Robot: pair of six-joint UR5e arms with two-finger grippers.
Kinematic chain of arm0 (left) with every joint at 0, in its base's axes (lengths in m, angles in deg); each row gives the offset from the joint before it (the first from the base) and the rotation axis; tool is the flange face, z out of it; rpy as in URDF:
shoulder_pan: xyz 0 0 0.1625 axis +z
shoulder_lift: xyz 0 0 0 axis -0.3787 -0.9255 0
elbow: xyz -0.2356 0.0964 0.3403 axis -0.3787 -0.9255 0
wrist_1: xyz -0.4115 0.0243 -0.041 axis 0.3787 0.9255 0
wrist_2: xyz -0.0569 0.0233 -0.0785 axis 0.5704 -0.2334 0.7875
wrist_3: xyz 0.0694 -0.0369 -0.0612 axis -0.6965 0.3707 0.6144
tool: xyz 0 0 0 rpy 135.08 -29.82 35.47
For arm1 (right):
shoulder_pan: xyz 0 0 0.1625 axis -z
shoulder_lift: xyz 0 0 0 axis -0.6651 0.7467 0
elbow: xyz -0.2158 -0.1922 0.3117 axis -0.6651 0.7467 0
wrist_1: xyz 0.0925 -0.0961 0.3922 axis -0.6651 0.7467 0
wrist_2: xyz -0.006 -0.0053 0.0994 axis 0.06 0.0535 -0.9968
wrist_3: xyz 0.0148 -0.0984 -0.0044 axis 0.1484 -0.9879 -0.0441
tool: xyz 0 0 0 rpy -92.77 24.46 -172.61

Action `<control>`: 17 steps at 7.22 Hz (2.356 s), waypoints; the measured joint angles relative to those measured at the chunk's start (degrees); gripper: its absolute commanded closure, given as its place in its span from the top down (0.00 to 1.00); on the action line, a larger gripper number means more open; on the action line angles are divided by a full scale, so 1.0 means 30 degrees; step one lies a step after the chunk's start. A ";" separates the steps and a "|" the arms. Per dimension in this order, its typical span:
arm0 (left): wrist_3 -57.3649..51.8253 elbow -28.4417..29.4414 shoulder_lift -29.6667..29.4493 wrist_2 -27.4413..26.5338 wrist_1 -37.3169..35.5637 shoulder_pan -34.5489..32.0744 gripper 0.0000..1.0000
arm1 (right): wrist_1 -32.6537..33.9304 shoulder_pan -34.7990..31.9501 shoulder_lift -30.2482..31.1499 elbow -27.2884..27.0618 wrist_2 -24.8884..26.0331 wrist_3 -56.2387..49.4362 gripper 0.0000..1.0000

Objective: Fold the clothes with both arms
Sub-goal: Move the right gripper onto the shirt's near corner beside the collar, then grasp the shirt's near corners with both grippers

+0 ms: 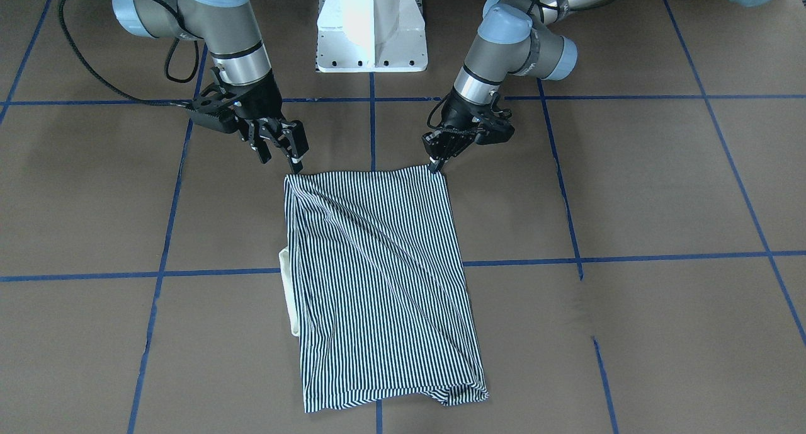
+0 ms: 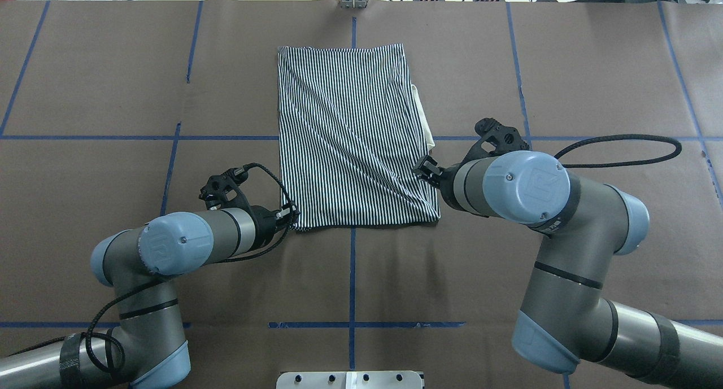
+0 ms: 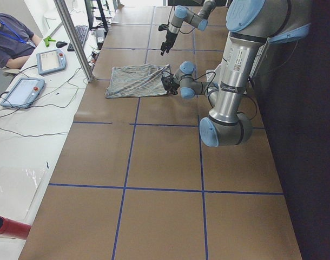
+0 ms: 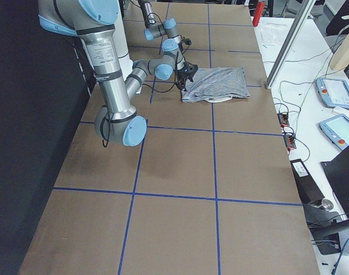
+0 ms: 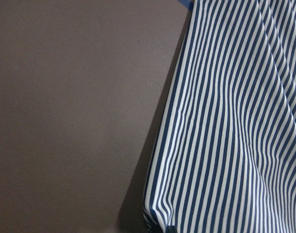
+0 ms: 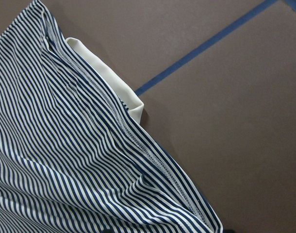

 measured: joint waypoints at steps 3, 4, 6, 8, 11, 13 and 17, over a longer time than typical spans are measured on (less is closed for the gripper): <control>-0.0005 -0.0078 -0.0019 -0.0012 0.0003 0.0010 0.00 | 0.2015 0.0986 -0.1586 0.1720 0.0640 0.2819 0.75; 0.0000 -0.0096 -0.0046 -0.0004 0.0004 0.0010 0.00 | 0.2140 0.1289 -0.1923 0.2355 0.0967 0.3323 0.75; 0.0007 -0.0130 -0.0095 -0.0015 0.0004 0.0011 0.00 | 0.2177 0.1534 -0.2528 0.3549 0.1380 0.3859 0.75; 0.0021 -0.0141 -0.0090 -0.0017 0.0003 0.0011 0.00 | 0.2104 0.1577 -0.3321 0.4804 0.1742 0.3958 0.76; 0.0024 -0.0126 -0.0087 0.0008 0.0004 0.0010 0.00 | 0.2129 0.1711 -0.3848 0.5698 0.1973 0.3859 0.76; 0.0024 -0.0116 -0.0071 0.0007 0.0004 0.0011 0.00 | 0.2167 0.1803 -0.3887 0.5743 0.1976 0.3784 0.71; 0.0024 -0.0118 -0.0050 -0.0017 0.0004 0.0011 0.00 | 0.2166 0.1847 -0.3921 0.5755 0.1976 0.3807 0.00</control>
